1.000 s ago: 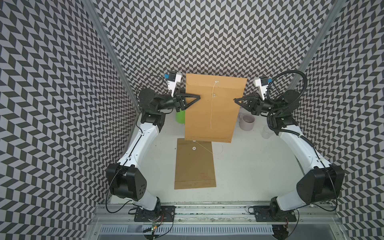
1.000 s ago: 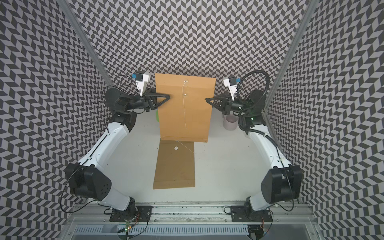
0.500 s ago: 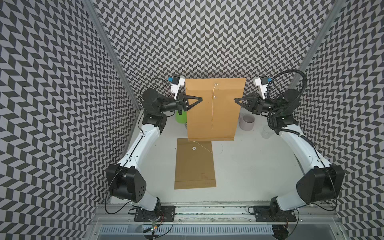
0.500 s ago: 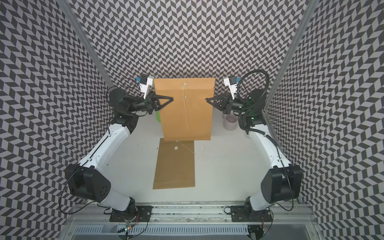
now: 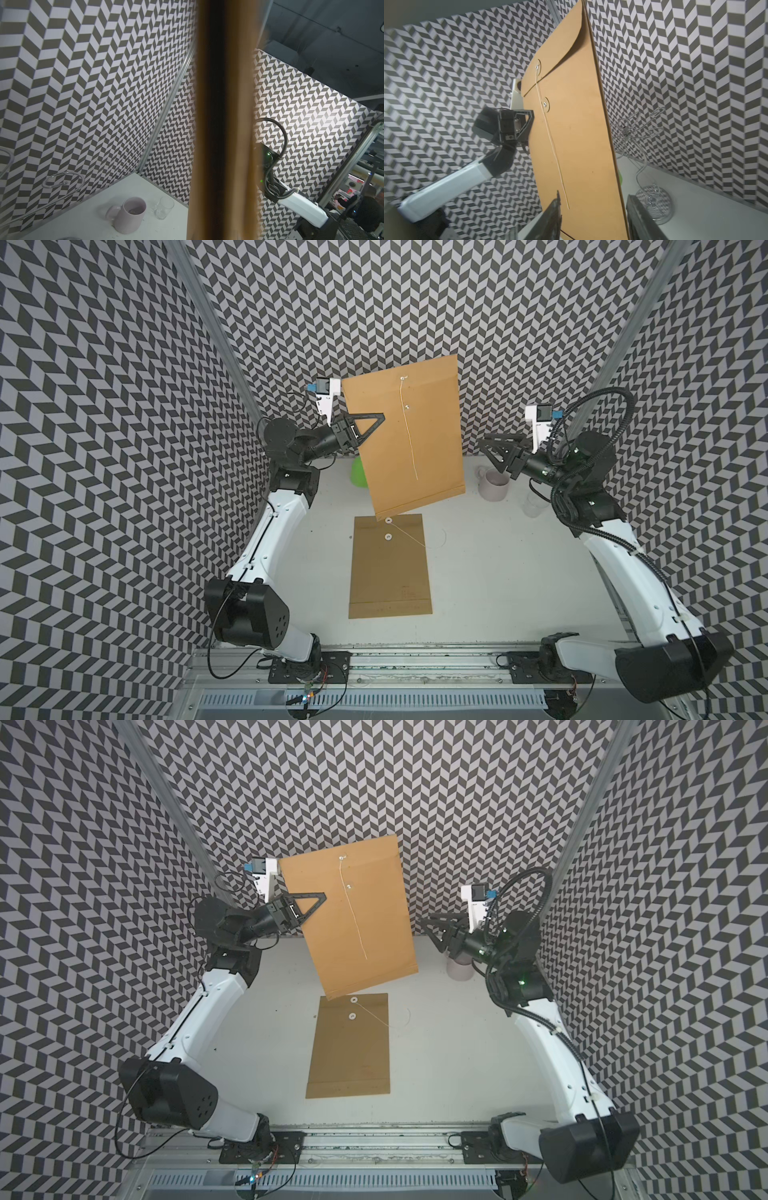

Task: Close the mouth of the file bag
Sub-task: Adjust the file bag, then close the file bag.

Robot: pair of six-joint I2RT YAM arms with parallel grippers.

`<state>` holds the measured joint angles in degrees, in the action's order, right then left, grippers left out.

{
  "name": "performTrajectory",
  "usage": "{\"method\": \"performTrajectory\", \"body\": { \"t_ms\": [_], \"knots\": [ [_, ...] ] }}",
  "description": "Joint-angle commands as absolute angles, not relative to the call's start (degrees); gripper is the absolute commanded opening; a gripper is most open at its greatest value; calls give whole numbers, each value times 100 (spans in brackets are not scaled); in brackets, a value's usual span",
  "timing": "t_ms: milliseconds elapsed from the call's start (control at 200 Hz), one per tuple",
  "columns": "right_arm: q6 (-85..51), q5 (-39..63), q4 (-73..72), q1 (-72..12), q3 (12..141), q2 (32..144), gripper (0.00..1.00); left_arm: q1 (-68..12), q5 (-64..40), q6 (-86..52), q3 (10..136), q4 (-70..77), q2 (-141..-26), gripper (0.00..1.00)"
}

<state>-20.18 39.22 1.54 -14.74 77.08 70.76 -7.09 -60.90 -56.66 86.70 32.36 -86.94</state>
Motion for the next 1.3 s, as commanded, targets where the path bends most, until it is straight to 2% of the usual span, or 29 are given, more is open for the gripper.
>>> {"method": "performTrajectory", "body": {
  "t_ms": [0, 110, 300, 1292],
  "knots": [
    [-1226, 2172, 558, -2437, 7454, 6827, 48, -705, -5712, -6032, 8814, 3516, -8610, 0],
    [-1346, 1548, -49, -3151, 7086, 6847, 46, -769, -5676, -6056, 8858, 3494, -8618, 0],
    [-1591, 1626, -853, -3527, 6903, 7202, 42, -1016, -5544, -6056, 8912, 3382, -8650, 0],
    [-1405, 766, -1638, -3779, 6845, 7844, 34, -1739, -5528, -5889, 9395, 3050, -8921, 0]
  ]
}}
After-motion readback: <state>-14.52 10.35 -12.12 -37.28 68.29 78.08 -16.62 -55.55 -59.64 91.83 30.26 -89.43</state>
